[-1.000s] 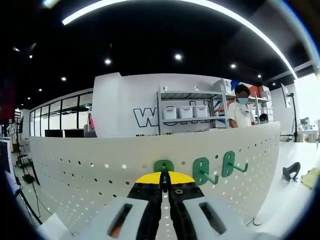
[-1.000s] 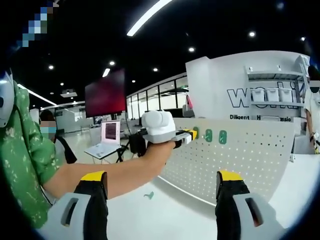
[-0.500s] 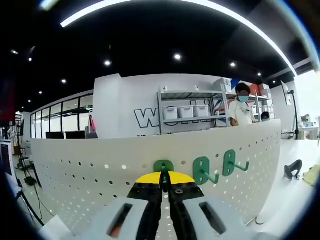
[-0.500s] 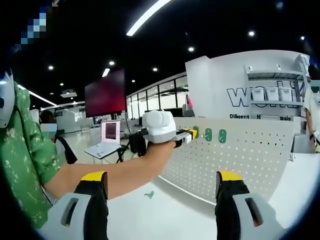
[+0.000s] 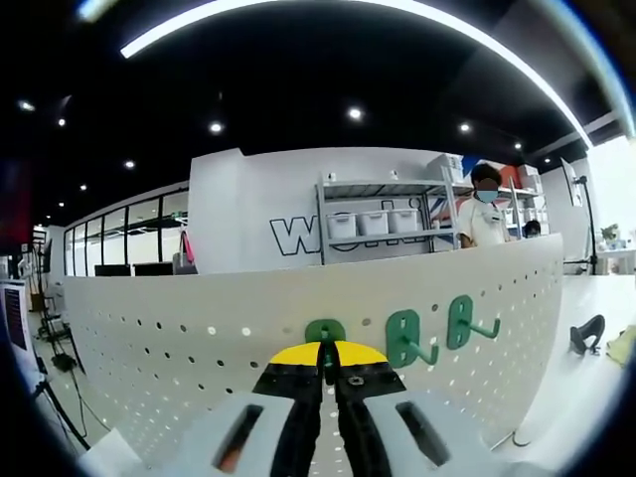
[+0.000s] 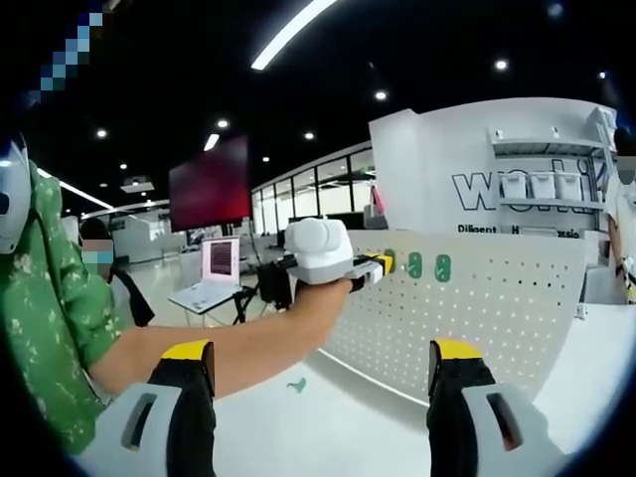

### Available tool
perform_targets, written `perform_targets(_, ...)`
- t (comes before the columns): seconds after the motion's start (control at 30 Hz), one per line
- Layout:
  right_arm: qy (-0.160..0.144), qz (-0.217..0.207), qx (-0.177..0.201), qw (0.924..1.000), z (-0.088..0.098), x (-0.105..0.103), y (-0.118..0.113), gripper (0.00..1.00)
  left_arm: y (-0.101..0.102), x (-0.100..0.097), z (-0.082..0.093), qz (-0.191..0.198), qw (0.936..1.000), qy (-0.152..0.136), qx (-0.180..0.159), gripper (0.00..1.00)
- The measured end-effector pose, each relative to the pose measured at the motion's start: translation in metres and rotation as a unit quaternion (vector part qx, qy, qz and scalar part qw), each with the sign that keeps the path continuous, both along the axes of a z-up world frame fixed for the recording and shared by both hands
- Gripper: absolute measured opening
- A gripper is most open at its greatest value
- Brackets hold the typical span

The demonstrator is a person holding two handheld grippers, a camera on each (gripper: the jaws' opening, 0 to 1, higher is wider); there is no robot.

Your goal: Insert the hook assembly into the mounting plate slot until the hook locks in place.

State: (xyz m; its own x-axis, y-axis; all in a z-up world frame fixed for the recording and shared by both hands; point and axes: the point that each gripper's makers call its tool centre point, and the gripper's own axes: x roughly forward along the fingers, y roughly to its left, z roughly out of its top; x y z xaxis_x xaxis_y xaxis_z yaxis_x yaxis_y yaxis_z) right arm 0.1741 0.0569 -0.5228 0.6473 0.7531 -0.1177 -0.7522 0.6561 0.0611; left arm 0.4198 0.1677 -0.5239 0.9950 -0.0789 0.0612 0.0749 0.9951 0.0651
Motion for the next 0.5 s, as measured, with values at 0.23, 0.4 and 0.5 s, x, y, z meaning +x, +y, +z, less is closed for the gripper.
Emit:
perform_targets(0.23,0.000,0.001,-0.002,1.0000,-0.0007,0.0015,-0.0005,0.91,-0.0005,-0.0001,-0.0003,0.000,1.0000,-0.001,0.004,0.04)
perform_targets(0.4,-0.001,0.001,-0.003,1.0000,-0.0005,0.0011,0.0000,0.91,-0.0013,-0.0006,-0.0003,-0.002,1.0000,0.000,0.006,0.04)
perform_targets(0.5,-0.001,0.002,-0.003,1.0000,-0.0006,0.0013,0.0004,0.91,-0.0017,-0.0010,-0.0008,-0.004,1.0000,0.000,0.006,0.04)
